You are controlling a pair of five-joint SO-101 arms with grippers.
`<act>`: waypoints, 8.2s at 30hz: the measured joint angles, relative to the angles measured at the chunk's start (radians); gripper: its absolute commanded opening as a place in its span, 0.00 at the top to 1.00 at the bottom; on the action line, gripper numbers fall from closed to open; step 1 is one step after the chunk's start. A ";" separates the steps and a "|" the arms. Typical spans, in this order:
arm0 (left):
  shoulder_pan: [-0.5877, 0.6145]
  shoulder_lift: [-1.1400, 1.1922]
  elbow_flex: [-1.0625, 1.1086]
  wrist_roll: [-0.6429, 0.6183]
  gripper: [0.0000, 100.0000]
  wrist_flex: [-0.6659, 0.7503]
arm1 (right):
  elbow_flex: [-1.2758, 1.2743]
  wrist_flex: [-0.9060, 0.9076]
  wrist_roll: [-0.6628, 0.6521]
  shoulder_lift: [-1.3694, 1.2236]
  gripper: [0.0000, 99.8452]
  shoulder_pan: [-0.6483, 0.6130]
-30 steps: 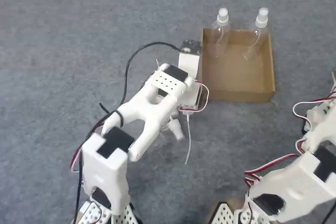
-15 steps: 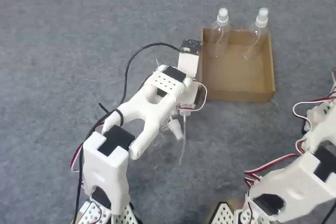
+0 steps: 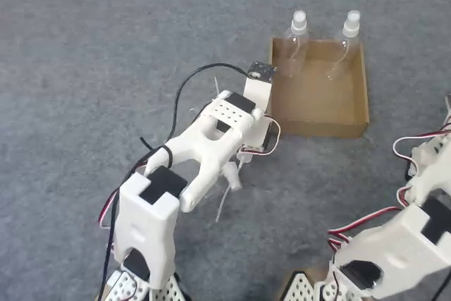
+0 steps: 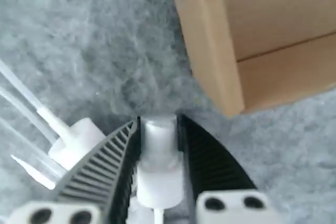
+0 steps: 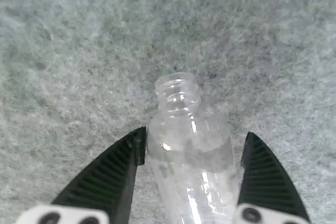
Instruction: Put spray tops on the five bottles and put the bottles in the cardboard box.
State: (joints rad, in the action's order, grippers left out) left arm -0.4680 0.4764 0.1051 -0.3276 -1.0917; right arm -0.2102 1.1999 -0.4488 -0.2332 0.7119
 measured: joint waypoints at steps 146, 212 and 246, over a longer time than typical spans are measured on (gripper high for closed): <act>0.520 -0.707 0.293 0.445 0.99 -0.133 | 0.052 0.038 -0.358 0.000 0.75 -0.049; 0.471 -1.401 0.598 0.388 0.99 0.020 | -0.166 0.117 0.121 0.770 0.99 -0.822; 0.387 -1.353 0.164 -0.089 0.99 0.094 | -0.836 -0.750 0.316 1.099 0.99 -1.484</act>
State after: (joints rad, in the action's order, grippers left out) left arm -0.0813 -0.8769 0.2693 -0.4166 -0.9981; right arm -1.0464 0.4496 -0.1327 0.8654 -0.7718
